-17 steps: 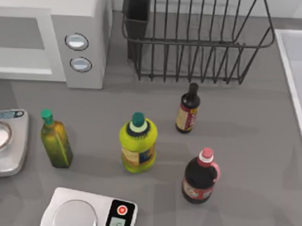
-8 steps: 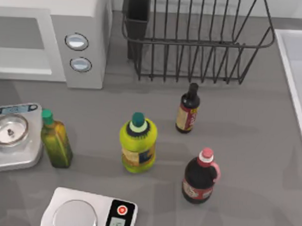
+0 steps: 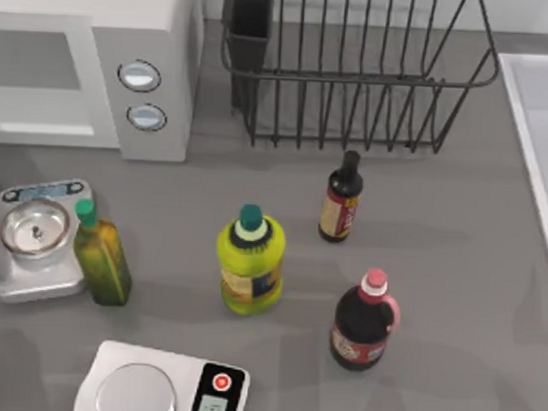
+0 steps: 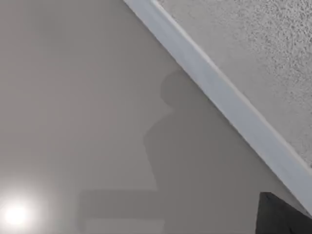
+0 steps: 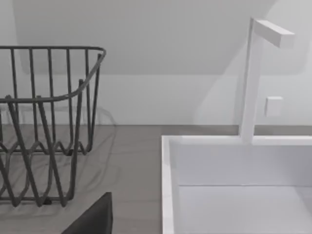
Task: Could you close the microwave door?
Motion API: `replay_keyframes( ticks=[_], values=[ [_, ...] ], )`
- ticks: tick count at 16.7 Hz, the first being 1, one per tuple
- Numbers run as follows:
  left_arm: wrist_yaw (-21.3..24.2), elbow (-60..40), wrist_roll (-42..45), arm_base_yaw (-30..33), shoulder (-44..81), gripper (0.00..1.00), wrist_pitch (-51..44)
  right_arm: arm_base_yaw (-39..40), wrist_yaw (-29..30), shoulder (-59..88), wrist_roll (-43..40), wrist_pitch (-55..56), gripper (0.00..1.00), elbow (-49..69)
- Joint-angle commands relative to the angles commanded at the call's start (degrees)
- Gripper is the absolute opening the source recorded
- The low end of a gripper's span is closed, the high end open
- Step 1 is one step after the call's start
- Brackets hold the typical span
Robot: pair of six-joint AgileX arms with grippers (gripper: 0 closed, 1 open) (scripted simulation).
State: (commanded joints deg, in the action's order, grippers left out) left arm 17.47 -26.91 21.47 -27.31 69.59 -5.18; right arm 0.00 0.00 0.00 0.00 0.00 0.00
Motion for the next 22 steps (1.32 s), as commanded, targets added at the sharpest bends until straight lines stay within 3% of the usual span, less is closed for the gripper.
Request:
replay_keyframes(
  ticks=[5, 8, 15, 22],
  values=[
    [-10.28, 3.79, -10.97, 16.20, -6.22, 0.00, 0.07, 0.00, 0.00, 0.00, 0.00, 0.00, 1.00, 0.00],
    [-14.44, 5.37, -15.39, 21.26, -8.85, 0.00, 0.11, 0.00, 0.00, 0.00, 0.00, 0.00, 1.00, 0.00],
    [-14.95, 3.46, -15.97, 21.71, -6.59, 0.00, 1.25, 0.00, 0.00, 0.00, 0.00, 0.00, 1.00, 0.00],
    [-16.14, -8.11, -16.99, 23.57, 14.45, 0.00, 9.08, 0.00, 0.00, 0.00, 0.00, 0.00, 1.00, 0.00]
  ],
)
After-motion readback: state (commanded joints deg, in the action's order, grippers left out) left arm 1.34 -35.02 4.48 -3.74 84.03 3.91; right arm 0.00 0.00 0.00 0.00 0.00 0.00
